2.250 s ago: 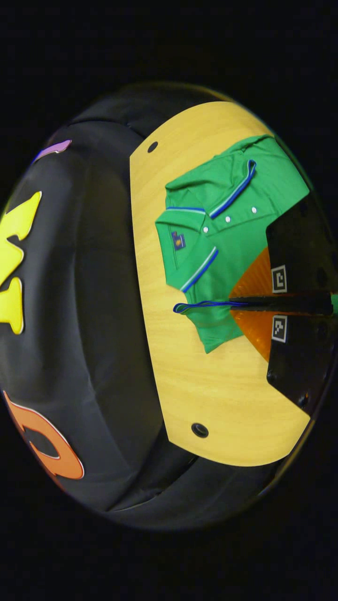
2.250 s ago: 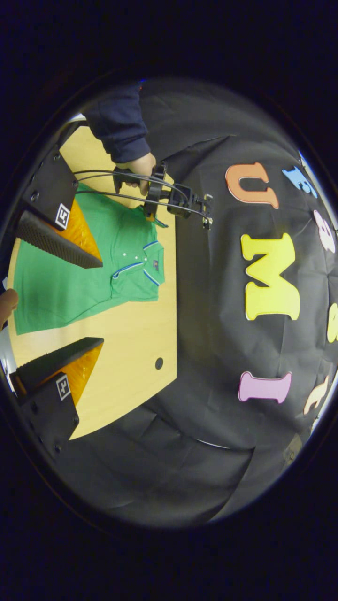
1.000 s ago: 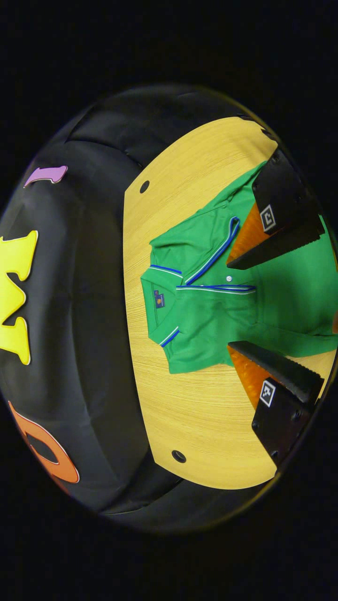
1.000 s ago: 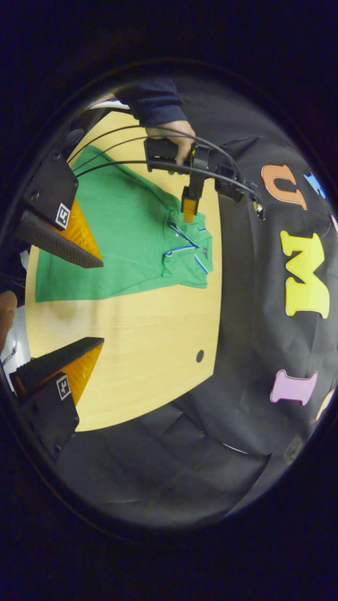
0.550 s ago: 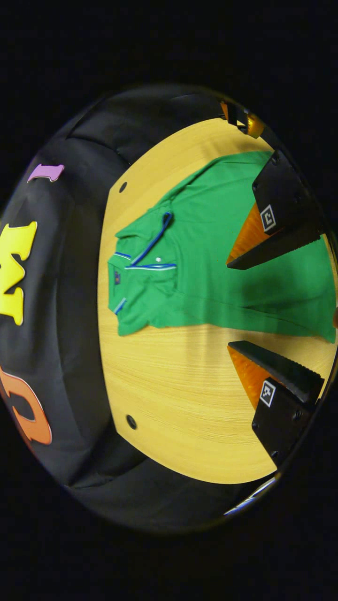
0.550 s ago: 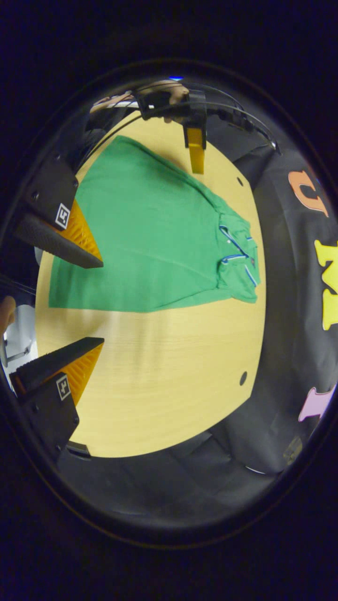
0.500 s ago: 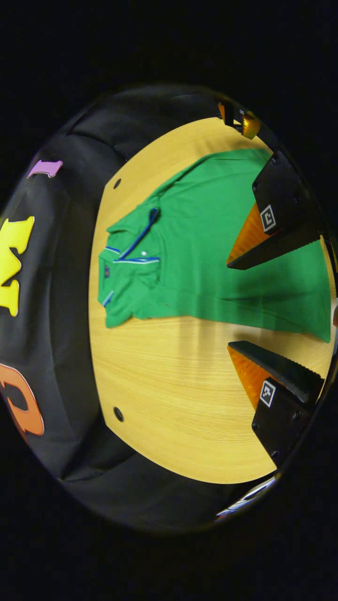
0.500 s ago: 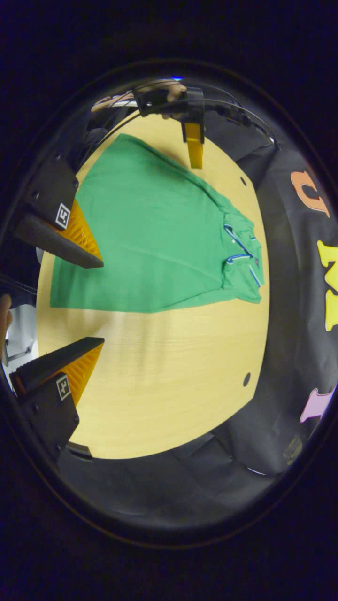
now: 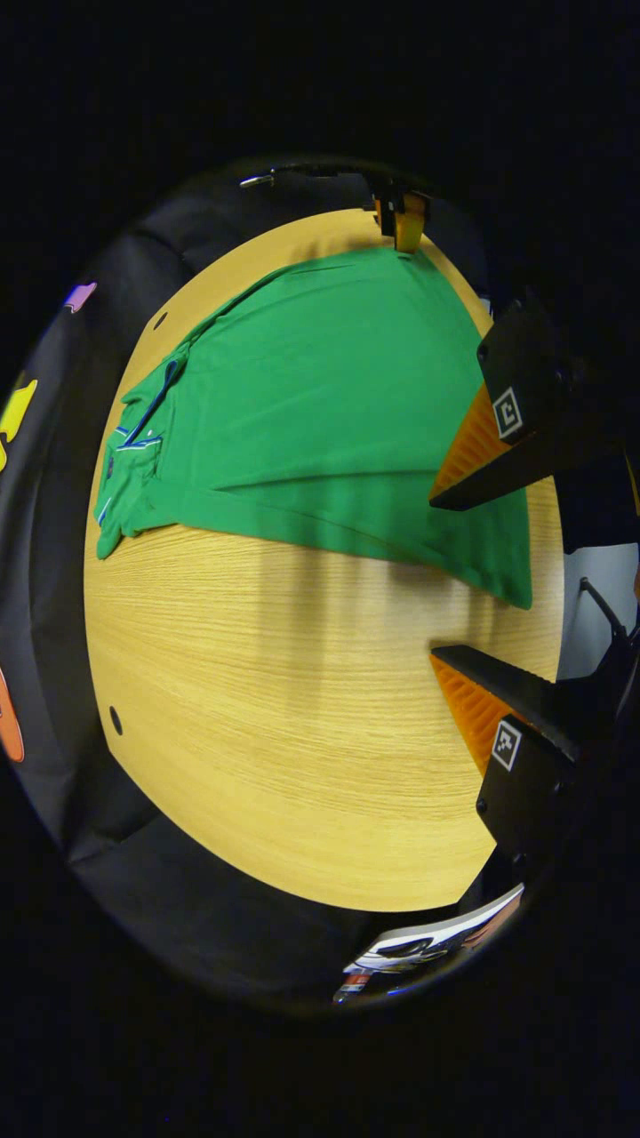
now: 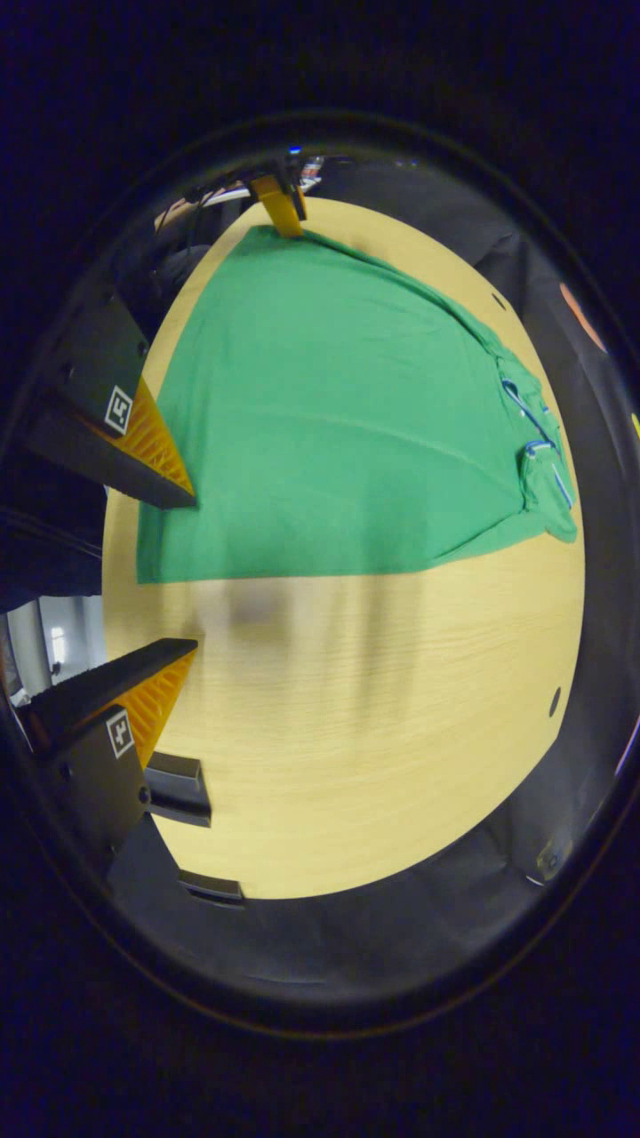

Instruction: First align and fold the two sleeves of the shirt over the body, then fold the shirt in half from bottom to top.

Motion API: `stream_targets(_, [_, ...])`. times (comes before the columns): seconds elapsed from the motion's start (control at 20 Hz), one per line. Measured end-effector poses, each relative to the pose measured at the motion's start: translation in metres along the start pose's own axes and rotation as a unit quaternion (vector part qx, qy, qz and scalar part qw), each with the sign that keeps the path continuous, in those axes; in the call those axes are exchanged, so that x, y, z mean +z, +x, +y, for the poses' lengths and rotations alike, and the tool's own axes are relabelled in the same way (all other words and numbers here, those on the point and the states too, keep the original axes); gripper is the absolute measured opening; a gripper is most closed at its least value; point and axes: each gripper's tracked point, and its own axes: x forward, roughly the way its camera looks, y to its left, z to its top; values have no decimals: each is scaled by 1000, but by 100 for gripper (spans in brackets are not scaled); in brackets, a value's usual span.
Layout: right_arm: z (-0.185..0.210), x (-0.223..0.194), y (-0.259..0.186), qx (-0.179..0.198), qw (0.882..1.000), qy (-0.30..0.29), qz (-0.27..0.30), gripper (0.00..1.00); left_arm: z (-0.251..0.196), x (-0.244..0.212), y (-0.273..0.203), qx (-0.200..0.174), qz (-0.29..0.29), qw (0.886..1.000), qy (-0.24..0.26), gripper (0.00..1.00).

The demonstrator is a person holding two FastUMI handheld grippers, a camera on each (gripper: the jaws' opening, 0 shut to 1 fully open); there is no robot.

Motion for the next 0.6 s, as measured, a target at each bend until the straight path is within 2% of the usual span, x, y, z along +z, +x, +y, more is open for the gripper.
stream_targets(0.05, [2, -2, 2, 3, 1000, 0, 7, 93, -2, -5, -3, -5, 13, 1000, 0, 98])
stream_targets(0.2, [10, -3, 3, 6, 1000, -15, 13, 96, 3, -15, -8, 1, 47, 999, -9, 98])
stream_targets(0.25, [10, -4, 3, 5, 1000, -18, 16, 92, 5, -18, -8, 0, 57, 998, -18, 98])
stream_targets(0.35, [12, -5, 3, 2, 999, -21, 28, 95, 10, -13, -11, 12, 66, 998, -12, 96])
stream_targets(0.4, [12, -5, 4, 1, 999, -17, 36, 88, 11, -10, -13, 13, 68, 998, -12, 92])
stream_targets(0.5, [12, -5, 3, -1, 999, -11, 51, 87, 13, -5, -18, 15, 74, 997, -22, 93])
stream_targets(0.55, [11, -5, 3, -1, 998, -16, 58, 80, 14, -1, -21, 16, 74, 997, -24, 93])
stream_targets(0.6, [13, -5, 3, 1, 998, -12, 62, 80, 15, 2, -24, 17, 74, 997, -25, 93])
